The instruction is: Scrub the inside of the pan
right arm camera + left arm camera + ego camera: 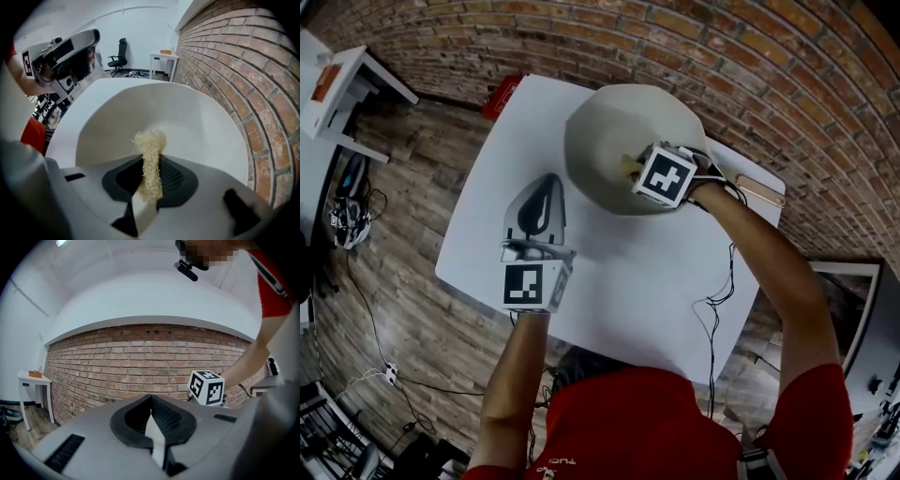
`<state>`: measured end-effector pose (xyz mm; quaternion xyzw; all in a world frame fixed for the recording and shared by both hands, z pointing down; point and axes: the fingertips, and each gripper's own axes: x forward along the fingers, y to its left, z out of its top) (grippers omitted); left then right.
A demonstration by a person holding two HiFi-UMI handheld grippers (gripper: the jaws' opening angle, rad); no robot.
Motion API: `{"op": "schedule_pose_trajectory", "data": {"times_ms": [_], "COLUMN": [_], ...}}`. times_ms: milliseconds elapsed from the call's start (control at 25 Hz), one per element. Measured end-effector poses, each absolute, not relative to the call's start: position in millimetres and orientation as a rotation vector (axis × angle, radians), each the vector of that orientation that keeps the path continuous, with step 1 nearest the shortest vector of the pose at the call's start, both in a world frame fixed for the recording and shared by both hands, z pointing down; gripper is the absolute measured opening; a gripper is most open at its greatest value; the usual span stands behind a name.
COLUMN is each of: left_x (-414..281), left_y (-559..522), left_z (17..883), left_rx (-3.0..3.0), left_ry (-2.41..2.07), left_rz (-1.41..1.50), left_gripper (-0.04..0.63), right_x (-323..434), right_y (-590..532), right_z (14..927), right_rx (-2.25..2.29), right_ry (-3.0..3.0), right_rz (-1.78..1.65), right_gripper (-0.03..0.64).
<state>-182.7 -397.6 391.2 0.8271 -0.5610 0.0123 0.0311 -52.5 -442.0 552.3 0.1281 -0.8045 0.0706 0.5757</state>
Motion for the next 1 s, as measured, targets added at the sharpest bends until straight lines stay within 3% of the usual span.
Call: {"op": "schedule_pose_trajectory", "data": {"times_ms": [1000], "left_x": [-187], "left_y": [-402], "left_z": [396], "left_rx": [2.527], "left_ry": [-1.745], "left_rz": [0.059], "left_gripper": [0.014], "right_x": [21], "right_y": [-498], "right_z": [571], "right_rx": [0.472], "right_ry": [-1.586], "right_rz": [0.078], "right_gripper": [0.087]}}
